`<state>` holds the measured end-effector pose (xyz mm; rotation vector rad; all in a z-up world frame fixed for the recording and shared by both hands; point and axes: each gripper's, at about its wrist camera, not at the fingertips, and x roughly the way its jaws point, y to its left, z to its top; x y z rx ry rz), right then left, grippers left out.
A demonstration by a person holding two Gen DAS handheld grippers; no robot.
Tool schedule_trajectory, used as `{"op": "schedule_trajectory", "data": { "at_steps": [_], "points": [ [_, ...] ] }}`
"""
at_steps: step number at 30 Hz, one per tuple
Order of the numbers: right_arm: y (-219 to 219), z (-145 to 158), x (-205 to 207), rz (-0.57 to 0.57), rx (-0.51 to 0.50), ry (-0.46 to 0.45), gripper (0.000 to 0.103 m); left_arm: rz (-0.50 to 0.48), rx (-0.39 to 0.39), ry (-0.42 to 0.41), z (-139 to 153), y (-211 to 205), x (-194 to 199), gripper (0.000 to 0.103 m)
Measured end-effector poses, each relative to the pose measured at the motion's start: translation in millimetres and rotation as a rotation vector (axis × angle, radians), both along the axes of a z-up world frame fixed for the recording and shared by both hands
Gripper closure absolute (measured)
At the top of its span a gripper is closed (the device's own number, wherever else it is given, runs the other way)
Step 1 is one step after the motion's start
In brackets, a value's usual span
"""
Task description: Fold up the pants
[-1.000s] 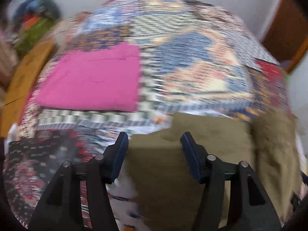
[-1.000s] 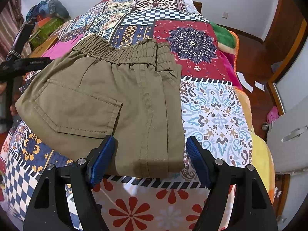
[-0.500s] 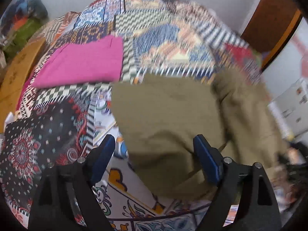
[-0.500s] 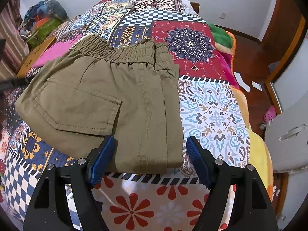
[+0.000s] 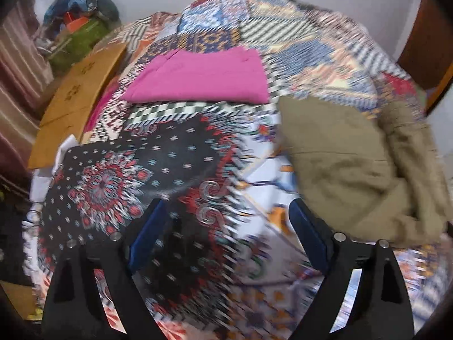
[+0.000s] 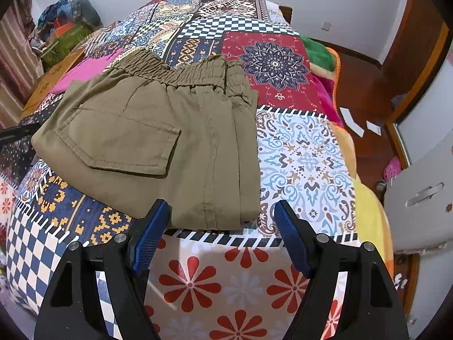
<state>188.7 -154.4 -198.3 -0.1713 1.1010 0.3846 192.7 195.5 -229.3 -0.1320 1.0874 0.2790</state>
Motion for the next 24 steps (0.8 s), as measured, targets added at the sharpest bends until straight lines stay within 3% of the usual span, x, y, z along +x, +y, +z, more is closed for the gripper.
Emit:
{"op": "schedule_trajectory", "data": {
  "at_steps": [5,10,14,17,24],
  "points": [
    [-6.2,10.1,-5.7,-0.003,-0.007,-0.019,0.028,-0.090,-0.196,-0.066,17.8,-44.0,-8.5,0.004],
    [-15.8,21.4,-7.7,-0.010,-0.017,-0.055,0.028,-0.151,-0.283,-0.033,8.4,-90.5,-2.7,0.003],
    [-22.3,27.6,-5.2,-0.020,0.002,-0.067,0.025,-0.107,-0.398,0.013,-15.4,-99.4,4.3,0.003],
    [-24.9,25.5,0.9,-0.025,0.025,-0.065,0.021,-0.076,-0.391,0.016,-19.8,-106.2,8.6,0.000],
    [-15.6,-19.3,20.5,-0.029,0.054,0.063,0.021,-0.030,-0.495,-0.001,-16.9,-101.0,27.2,0.000]
  ]
}}
